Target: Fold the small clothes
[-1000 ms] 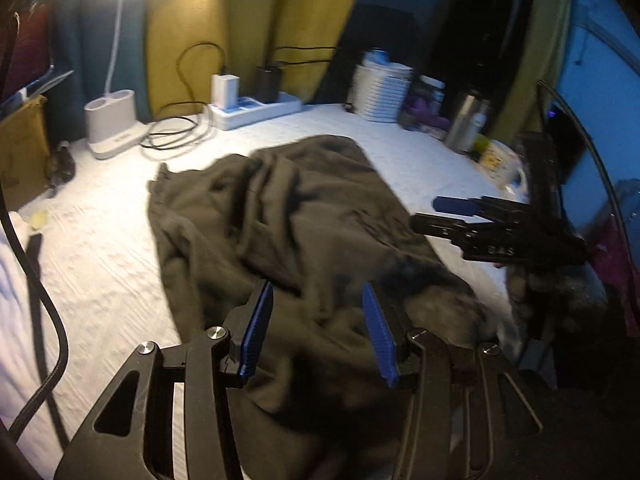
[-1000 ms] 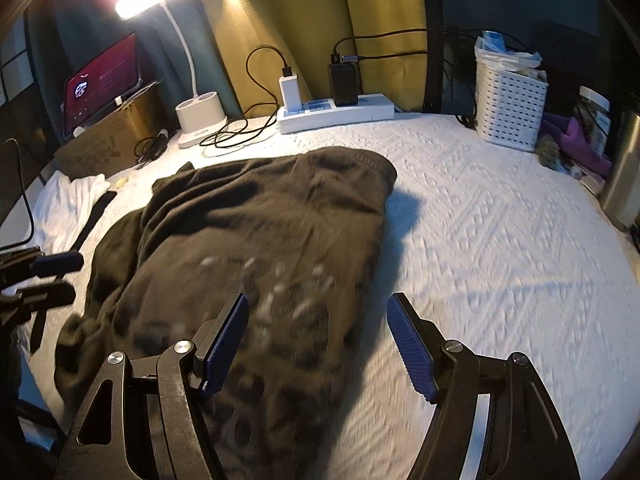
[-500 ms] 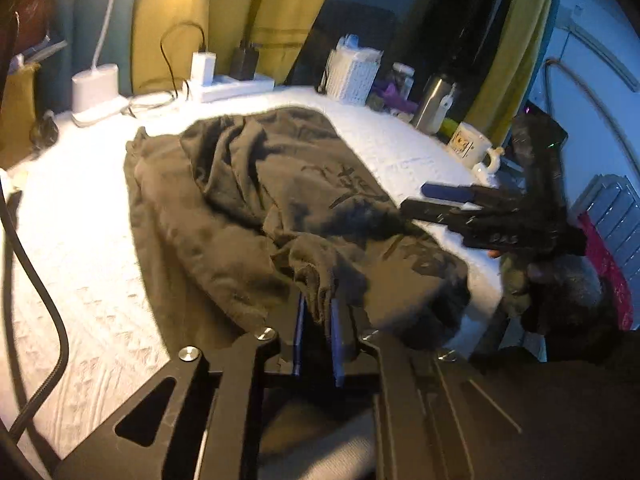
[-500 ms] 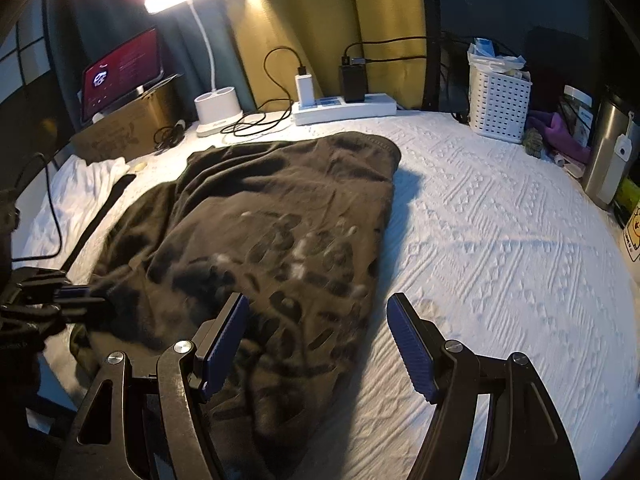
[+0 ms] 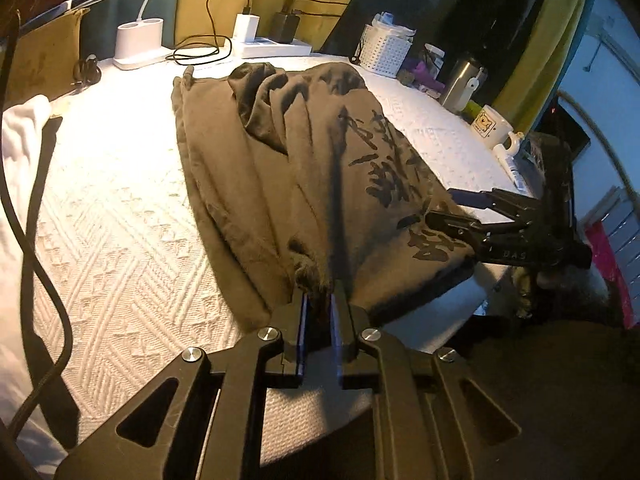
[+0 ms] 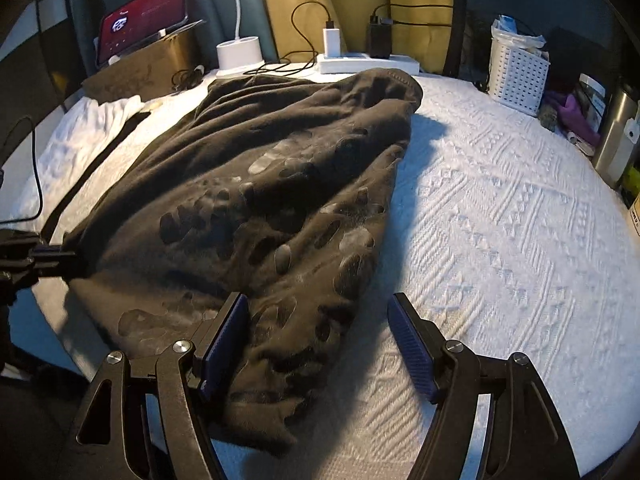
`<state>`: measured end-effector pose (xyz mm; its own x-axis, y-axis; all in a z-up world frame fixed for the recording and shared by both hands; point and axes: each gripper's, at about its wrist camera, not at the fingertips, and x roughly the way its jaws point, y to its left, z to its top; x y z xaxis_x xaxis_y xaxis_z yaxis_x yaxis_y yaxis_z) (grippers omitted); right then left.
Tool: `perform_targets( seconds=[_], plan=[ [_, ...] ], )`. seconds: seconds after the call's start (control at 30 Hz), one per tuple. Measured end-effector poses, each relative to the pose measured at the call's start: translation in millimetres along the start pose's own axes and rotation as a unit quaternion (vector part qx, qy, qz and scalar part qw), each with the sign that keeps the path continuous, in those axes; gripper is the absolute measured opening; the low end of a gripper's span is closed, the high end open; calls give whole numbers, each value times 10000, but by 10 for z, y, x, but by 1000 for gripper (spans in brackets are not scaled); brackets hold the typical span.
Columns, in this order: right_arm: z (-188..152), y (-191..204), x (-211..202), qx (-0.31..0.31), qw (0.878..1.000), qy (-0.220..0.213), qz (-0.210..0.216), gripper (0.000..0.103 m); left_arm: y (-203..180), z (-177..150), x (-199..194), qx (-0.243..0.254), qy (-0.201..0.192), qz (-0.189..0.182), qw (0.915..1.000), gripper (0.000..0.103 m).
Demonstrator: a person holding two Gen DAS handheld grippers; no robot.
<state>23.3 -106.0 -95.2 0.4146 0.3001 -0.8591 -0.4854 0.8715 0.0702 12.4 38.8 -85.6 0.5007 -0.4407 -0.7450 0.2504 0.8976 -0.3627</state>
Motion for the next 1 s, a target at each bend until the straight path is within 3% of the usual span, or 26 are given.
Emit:
perform_targets(
  seconds=[0.07, 0.2, 0.27, 0.53, 0.77, 0.83, 0.87, 1.0],
  plan=[
    [8, -9, -6, 12, 10000, 10, -1, 74, -5, 19, -50, 58, 70, 26, 10000, 14],
    [33, -28, -32, 23, 10000, -43, -19, 74, 8, 38, -183, 134, -33, 208, 9997, 46],
    [53, -37, -55, 38, 9999, -94, -26, 74, 67, 65, -225, 75, -150, 244, 9996, 49],
    [156, -110, -70, 68, 9997, -238, -38, 74, 149, 420, -134, -141, -462, 418, 9980, 49],
    [30, -105, 4, -184, 9992, -226, -257, 74, -50, 500, 215, 299, -180, 246, 9991, 49],
    [-44, -85, -26, -250, 9991, -265, -231, 74, -41, 425, 352, 426, 68, 468, 9980, 42],
    [-82, -86, -39, -245, 9992, -265, -179, 74, -20, 385, 393, 430, 158, 492, 9977, 33],
    [-139, -113, -98, -244, 9994, -250, -74, 74, 18, 307, 351, 422, 202, 464, 9978, 31]
  ],
)
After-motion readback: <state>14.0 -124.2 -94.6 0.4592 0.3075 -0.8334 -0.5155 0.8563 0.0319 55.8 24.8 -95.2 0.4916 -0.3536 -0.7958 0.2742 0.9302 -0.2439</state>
